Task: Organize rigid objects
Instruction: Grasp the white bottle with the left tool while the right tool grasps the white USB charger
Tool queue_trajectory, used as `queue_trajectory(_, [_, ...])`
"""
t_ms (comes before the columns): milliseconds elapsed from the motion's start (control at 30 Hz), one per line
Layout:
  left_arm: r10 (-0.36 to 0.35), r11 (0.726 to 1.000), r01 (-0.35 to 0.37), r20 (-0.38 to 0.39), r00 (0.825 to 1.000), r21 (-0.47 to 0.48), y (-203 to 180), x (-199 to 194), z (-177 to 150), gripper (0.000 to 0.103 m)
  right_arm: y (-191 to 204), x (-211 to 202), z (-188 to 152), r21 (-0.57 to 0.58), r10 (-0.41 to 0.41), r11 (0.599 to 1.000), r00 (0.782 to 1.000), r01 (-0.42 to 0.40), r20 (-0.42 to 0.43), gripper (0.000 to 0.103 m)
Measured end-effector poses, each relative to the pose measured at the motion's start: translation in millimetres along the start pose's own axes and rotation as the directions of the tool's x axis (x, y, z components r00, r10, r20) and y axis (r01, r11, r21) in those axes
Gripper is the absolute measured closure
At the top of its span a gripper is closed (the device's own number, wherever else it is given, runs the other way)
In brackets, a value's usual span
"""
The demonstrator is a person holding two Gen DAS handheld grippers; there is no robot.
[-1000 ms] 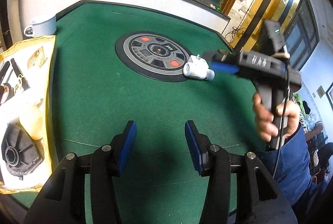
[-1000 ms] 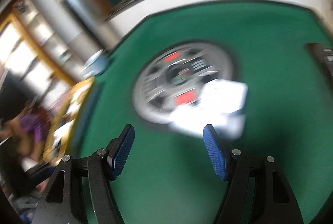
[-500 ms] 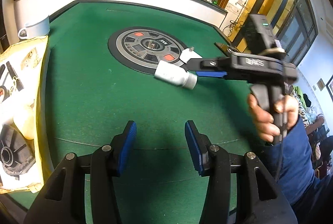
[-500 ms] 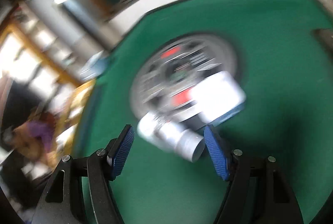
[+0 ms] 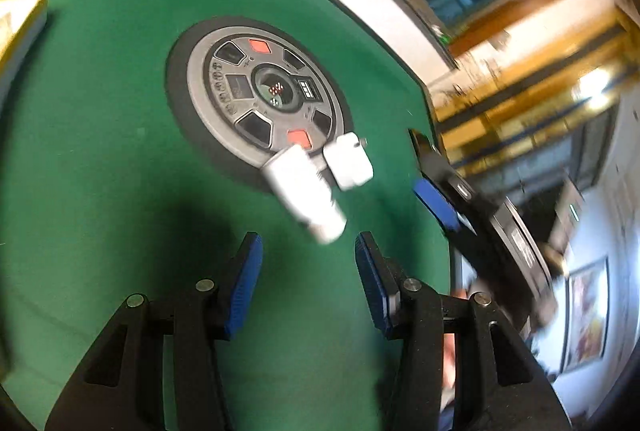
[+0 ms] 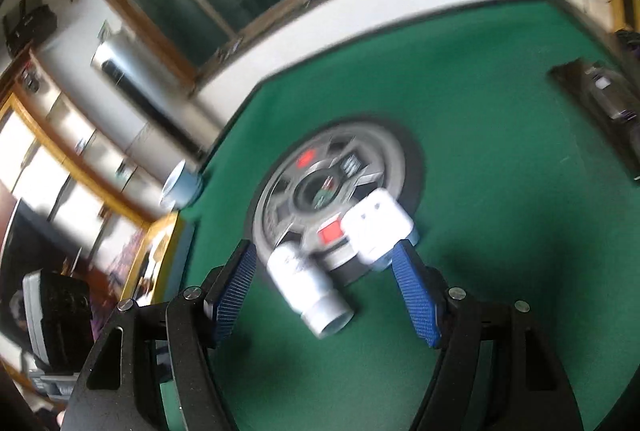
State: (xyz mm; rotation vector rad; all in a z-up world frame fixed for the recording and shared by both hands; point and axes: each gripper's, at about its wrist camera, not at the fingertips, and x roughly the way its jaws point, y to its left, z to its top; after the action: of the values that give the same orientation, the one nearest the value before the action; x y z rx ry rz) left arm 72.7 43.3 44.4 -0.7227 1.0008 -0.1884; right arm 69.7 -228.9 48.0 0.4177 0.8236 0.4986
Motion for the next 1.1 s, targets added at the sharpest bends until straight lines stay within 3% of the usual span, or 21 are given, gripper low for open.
queue_trajectory(100, [0.047, 0.997, -0.048, -0.009, 0.999, -0.054, -9, 23, 9, 0.057, -7, -13, 5, 0.04, -0.016, 0.999, 0.997, 0.013, 0.077, 0.038])
queue_trajectory(167, [0.102, 0.993, -0.102, -0.003, 0.995, -0.051, -16, 34, 10, 0.057, -10, -11, 8, 0.058, 0.003, 0.998, 0.997, -0.007, 0.077, 0.038])
queue_trajectory(367, [0.256, 0.966, -0.255, 0.047, 0.966, -0.036, -25, 65, 15, 0.057, -12, -14, 10, 0.071, -0.011, 0.997, 0.994, 0.003, 0.11, 0.038])
queue_trajectory(467, [0.291, 0.951, -0.297, 0.077, 0.954, 0.083, -32, 71, 17, 0.057, -11, -12, 13, 0.058, -0.011, 0.998, 0.995, 0.006, 0.097, 0.038])
queue_trajectory(667, [0.233, 0.941, -0.245, 0.078, 0.969, 0.234, -13, 43, -4, 0.061, -4, 5, 7, -0.06, -0.092, 0.994, 0.995, 0.093, 0.026, 0.037])
queue_trajectory(833, [0.236, 0.923, -0.257, 0.105, 0.966, 0.288, 12, 18, -9, 0.061, 20, 39, -5, -0.258, -0.277, 0.927, 0.961, 0.273, 0.023, 0.038])
queue_trajectory(900, [0.218, 0.924, -0.237, 0.097, 0.971, 0.301, 19, 19, -7, 0.063, 26, 50, -9, -0.306, -0.313, 0.902, 0.949, 0.305, 0.023, 0.038])
queue_trajectory(1100, [0.234, 0.895, -0.27, 0.143, 0.962, 0.354, 9, 24, -13, 0.064, 32, 76, -10, -0.371, -0.366, 0.86, 0.93, 0.349, 0.025, 0.038])
